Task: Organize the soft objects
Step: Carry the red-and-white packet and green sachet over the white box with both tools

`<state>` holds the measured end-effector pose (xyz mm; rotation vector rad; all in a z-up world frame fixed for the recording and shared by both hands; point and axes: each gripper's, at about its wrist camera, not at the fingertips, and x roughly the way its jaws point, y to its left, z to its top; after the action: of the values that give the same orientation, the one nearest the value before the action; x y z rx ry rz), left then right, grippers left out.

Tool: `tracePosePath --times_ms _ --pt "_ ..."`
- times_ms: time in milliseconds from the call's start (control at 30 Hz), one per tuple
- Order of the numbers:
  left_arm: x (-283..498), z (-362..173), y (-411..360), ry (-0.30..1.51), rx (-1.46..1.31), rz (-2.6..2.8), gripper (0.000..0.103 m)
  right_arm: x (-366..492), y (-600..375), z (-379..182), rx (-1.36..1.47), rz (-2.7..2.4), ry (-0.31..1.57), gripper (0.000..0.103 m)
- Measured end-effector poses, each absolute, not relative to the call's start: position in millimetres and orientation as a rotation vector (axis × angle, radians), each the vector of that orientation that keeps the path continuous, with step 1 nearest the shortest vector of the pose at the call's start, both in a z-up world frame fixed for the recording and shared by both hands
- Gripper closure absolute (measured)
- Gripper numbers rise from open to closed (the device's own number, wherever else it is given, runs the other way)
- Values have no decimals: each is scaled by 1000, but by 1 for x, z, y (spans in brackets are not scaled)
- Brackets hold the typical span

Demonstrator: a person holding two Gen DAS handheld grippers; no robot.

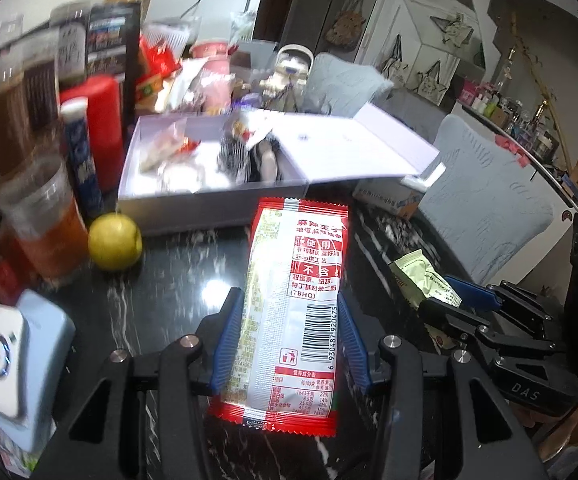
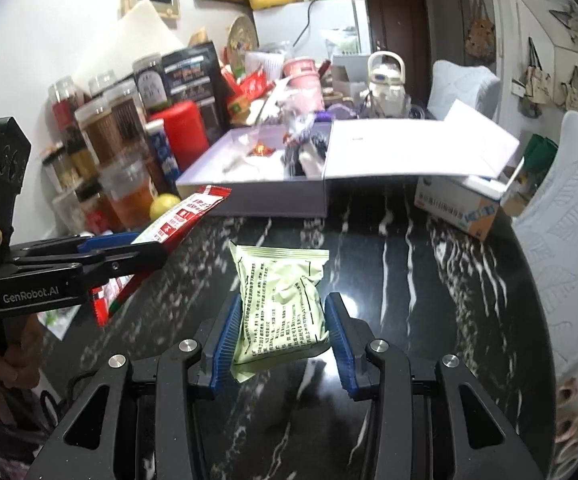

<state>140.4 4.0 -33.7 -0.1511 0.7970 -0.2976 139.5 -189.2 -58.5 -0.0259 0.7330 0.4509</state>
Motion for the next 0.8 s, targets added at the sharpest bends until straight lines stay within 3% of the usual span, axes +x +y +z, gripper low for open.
tracePosePath --times_ms 800 --pt "247 56 25 566 -131 -248 56 265 -163 29 -36 569 572 61"
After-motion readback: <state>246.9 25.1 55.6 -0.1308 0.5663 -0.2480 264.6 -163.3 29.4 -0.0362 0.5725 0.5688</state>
